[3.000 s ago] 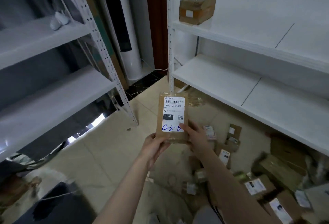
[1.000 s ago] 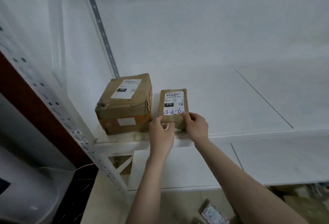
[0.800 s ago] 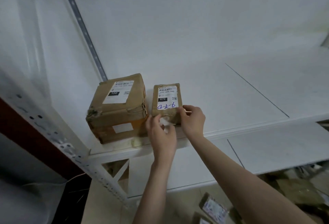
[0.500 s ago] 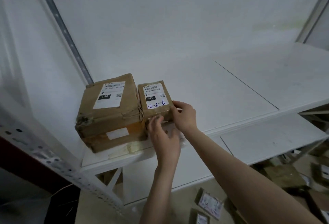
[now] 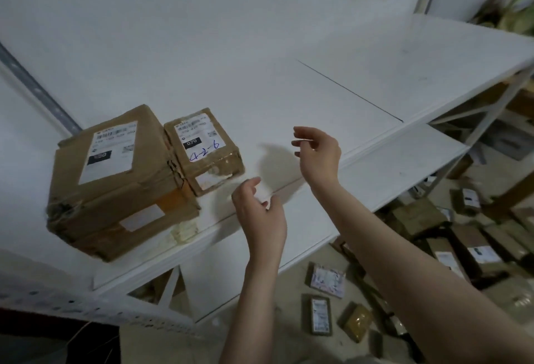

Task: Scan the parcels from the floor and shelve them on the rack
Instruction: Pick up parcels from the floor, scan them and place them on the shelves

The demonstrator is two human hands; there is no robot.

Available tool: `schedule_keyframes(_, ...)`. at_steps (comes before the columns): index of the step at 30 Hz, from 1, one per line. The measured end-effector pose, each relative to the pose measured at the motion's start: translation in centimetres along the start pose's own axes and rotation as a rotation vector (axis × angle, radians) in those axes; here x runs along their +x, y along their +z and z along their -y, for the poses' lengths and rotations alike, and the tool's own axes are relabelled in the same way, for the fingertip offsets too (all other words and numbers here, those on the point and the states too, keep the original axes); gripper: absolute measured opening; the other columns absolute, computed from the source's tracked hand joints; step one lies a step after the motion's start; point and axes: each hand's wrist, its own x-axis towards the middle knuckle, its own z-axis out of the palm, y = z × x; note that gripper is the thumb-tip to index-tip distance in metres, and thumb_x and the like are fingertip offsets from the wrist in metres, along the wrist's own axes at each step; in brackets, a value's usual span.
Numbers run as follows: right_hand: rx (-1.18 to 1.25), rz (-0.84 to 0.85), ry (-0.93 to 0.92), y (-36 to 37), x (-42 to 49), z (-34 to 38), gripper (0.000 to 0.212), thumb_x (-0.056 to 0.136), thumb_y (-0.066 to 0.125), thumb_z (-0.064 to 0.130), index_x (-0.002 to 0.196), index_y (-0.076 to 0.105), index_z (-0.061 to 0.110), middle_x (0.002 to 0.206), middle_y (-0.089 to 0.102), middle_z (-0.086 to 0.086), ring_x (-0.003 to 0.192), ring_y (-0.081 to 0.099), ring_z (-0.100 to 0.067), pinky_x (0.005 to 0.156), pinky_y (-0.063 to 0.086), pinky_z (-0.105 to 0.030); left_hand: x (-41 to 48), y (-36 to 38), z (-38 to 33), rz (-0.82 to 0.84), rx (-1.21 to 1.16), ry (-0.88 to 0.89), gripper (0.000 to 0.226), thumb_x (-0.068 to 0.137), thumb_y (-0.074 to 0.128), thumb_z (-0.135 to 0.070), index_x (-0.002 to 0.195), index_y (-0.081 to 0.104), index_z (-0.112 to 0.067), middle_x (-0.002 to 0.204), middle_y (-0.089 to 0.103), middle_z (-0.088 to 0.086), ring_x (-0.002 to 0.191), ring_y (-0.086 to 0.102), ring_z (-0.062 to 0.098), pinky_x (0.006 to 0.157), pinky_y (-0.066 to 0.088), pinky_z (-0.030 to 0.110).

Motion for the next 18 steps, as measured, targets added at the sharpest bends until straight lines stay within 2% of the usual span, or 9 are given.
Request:
schedule_keyframes(2, -0.005, -0.145, 0.009, -3.6, 0.1, -1.5, 0.043, 0.085, 0.037, -0.008, 0.089, 0.072, 0.017, 0.09, 0.071, 0.008, 0.078, 0.069, -0.004, 0.083, 0.058, -0.041, -1.2, 1.8, -0.3, 0.112, 0.03, 0.01, 0.038, 0.093, 0.059, 0.001, 0.125, 0.053, -0.019, 0.132, 0.045, -0.001, 0.103, 0.047, -0.007, 0.084, 0.042, 0.011)
schedule_keyframes(5, -0.049, -0.369, 0.128, -9.8, 0.2, -4.6, 0.043, 0.084, 0.036, -0.01, 0.077, 0.067, 0.018, 0.08, 0.069, 0.003, 0.074, 0.067, -0.008, 0.08, 0.058, -0.039, -3.3, 5.4, -0.4, 0.326, 0.086, 0.019, 0.036, 0.095, 0.058, -0.005, 0.121, 0.049, -0.028, 0.129, 0.042, -0.007, 0.113, 0.051, 0.011, 0.088, 0.044, 0.018)
schedule_keyframes(8, -0.115, -0.555, 0.276, -16.5, -0.3, -8.5, 0.042, 0.085, 0.038, -0.01, 0.07, 0.062, 0.021, 0.077, 0.066, 0.001, 0.073, 0.064, -0.013, 0.074, 0.055, -0.033, -4.9, 9.7, 0.9, 0.53, 0.21, 0.05, 0.038, 0.094, 0.059, -0.003, 0.126, 0.052, -0.022, 0.131, 0.043, -0.004, 0.126, 0.045, 0.016, 0.083, 0.04, 0.009)
schedule_keyframes(10, -0.187, -0.615, 0.355, -20.7, -1.0, -11.0, 0.038, 0.087, 0.042, -0.009, 0.071, 0.063, 0.019, 0.076, 0.063, 0.005, 0.073, 0.06, -0.011, 0.073, 0.053, -0.028, -5.9, 12.8, 2.5, 0.66, 0.334, 0.07, 0.041, 0.093, 0.06, -0.002, 0.132, 0.052, -0.013, 0.137, 0.044, 0.004, 0.131, 0.042, 0.019, 0.087, 0.036, 0.01)
schedule_keyframes(12, -0.225, -0.655, 0.435, -24.5, -1.5, -13.9, 0.032, 0.089, 0.044, -0.007, 0.075, 0.065, 0.014, 0.077, 0.061, 0.006, 0.074, 0.058, -0.01, 0.074, 0.053, -0.029, -6.9, 15.7, 4.6, 0.791, 0.44, 0.042, 0.043, 0.093, 0.059, -0.002, 0.134, 0.051, -0.01, 0.139, 0.044, 0.008, 0.132, 0.041, 0.022, 0.09, 0.032, 0.011)
schedule_keyframes(14, -0.262, -0.686, 0.516, -27.7, -2.2, -17.2, 0.028, 0.091, 0.045, -0.005, 0.08, 0.066, 0.011, 0.08, 0.061, 0.003, 0.078, 0.059, -0.015, 0.072, 0.053, -0.033, -8.0, 18.4, 7.0, 0.902, 0.527, -0.005, 0.044, 0.093, 0.059, -0.003, 0.135, 0.05, -0.012, 0.141, 0.042, 0.008, 0.133, 0.039, 0.023, 0.099, 0.034, 0.021)
schedule_keyframes(18, -0.278, -0.687, 0.636, -32.2, -3.3, -23.7, 0.024, 0.093, 0.048, -0.002, 0.084, 0.065, 0.013, 0.088, 0.063, -0.001, 0.085, 0.061, -0.018, 0.065, 0.046, -0.026, -9.2, 23.8, 12.0, 1.04, 0.729, -0.011, 0.048, 0.093, 0.065, -0.014, 0.138, 0.047, -0.015, 0.146, 0.041, 0.008, 0.136, 0.037, 0.026, 0.112, 0.038, 0.042)
